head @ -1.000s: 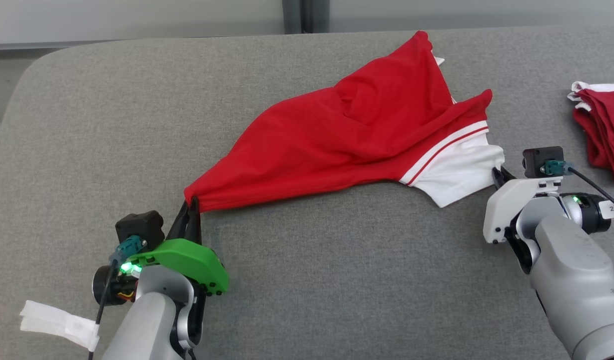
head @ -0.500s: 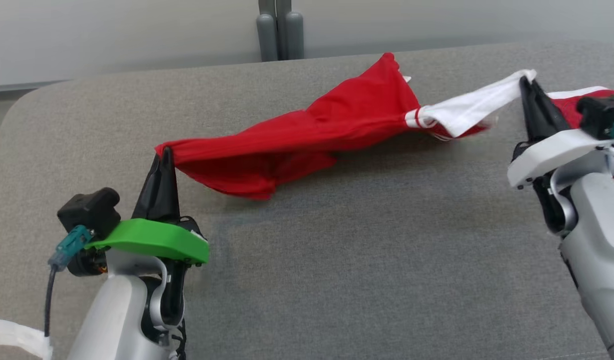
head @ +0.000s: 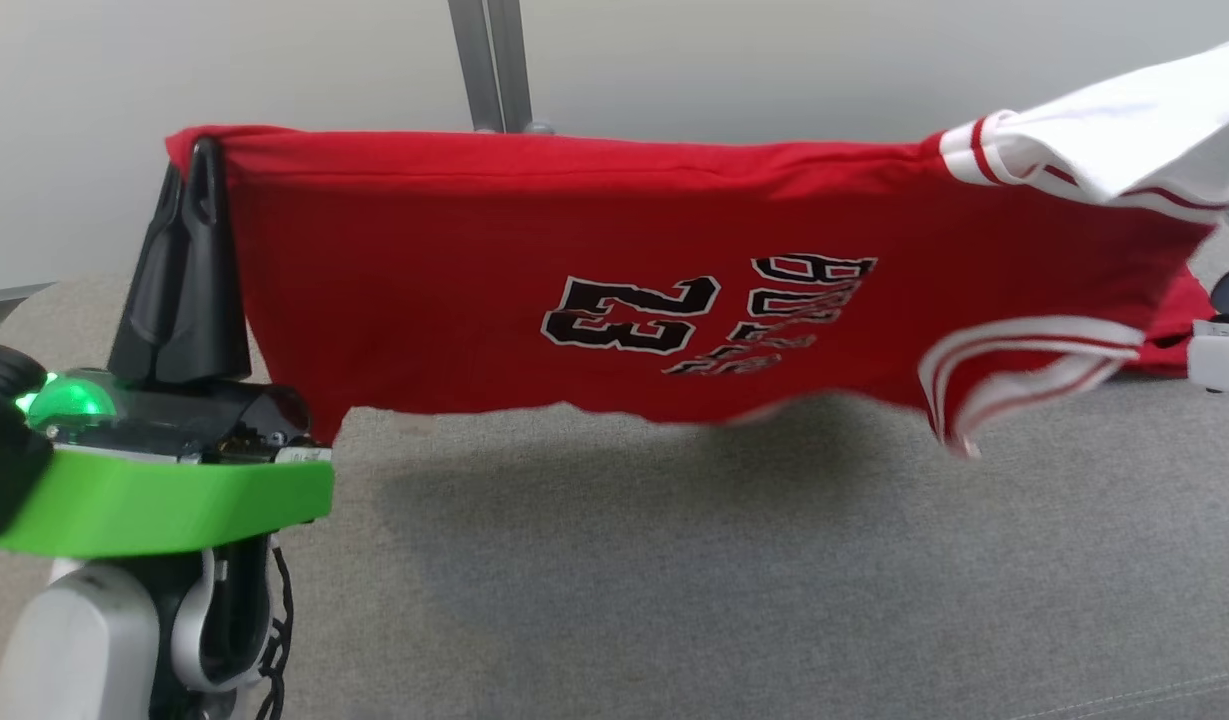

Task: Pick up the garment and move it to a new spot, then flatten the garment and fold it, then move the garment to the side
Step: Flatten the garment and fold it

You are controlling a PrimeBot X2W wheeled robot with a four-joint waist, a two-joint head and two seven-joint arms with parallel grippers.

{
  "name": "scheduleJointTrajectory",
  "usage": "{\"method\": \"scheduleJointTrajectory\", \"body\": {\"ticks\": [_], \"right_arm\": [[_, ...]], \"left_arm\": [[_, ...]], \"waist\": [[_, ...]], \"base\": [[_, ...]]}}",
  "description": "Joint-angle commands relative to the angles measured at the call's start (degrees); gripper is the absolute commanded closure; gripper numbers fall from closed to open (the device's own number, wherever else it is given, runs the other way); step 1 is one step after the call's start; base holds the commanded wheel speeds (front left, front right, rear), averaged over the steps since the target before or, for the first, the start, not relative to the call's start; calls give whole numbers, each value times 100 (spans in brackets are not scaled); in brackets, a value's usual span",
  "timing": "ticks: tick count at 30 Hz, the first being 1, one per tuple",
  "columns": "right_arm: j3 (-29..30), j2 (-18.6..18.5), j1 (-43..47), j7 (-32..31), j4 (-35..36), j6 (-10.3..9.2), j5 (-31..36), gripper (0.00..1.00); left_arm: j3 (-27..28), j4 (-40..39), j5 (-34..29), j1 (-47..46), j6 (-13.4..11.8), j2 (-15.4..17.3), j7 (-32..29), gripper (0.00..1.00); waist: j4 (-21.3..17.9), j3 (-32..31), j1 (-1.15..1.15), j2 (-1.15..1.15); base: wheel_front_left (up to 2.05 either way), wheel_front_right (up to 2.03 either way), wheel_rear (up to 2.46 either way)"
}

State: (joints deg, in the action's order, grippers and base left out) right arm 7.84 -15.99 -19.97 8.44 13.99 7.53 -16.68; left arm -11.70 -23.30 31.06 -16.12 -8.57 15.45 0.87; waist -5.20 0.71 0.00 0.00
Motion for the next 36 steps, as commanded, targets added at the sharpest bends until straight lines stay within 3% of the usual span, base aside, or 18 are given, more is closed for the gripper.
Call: {"method": "scheduleJointTrajectory", "body": {"ticks": [1,9,16,22,27,31,36], "right_arm": [[97,65,169,-149,388,-8,75,100],[268,235,366,-708,1806,-8,217,100],[101,254,241,-982,1794,-8,118,100],[-375,-16,-688,-849,830,-8,145,100],[-831,-169,-2447,-587,-489,-8,352,100],[-1086,80,-4040,-145,-1876,-8,727,100],[-881,655,-5718,499,-3574,-9,1584,100]], "left_arm": [[15,-256,-118,-64,-44,108,-107,100],[-22,-1255,-368,-443,-128,415,-654,100],[-138,-1083,-246,-820,-50,477,-1054,100],[-119,-59,-98,-1702,246,637,-1265,100],[-149,1436,-333,-3350,580,780,-1358,100],[-266,2933,-748,-4770,797,853,-1091,100],[-407,4530,-1363,-6265,798,801,-253,100]], "waist": [[-102,-91,0,0],[-178,64,0,0],[-146,450,0,0],[-60,1071,0,0],[-20,1708,0,0],[-172,2085,0,0],[-466,2378,0,0]], "base": [[0,0,0],[0,0,0],[0,0,0],[0,0,0],[0,0,0],[0,0,0],[0,0,0]]}}
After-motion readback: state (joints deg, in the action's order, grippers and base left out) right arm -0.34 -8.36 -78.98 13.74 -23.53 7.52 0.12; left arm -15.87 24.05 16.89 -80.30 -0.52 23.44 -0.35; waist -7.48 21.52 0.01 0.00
